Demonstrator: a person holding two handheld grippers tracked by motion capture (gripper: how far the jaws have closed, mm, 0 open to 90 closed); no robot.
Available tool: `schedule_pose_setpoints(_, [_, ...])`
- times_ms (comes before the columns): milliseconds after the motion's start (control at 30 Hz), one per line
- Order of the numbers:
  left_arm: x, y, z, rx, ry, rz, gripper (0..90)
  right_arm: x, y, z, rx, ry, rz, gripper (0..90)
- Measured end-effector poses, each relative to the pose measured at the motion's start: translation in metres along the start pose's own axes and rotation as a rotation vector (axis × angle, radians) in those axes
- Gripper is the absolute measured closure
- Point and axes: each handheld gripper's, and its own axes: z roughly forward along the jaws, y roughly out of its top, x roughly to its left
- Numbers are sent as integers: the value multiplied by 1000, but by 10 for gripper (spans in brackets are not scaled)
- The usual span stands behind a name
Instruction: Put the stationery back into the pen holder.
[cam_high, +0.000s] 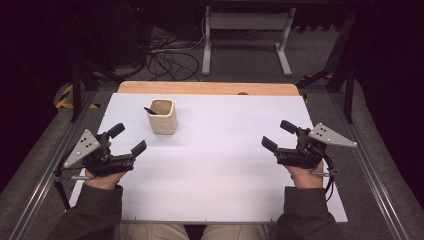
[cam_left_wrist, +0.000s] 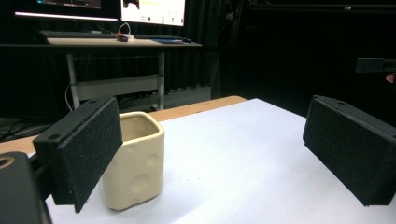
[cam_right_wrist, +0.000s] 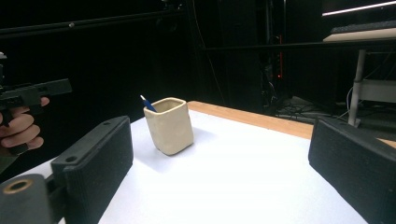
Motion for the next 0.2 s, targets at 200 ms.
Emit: schedule_pose_setpoints(200, [0,1,-1,-4,0,0,55,2,0,3,5,9,-5,73])
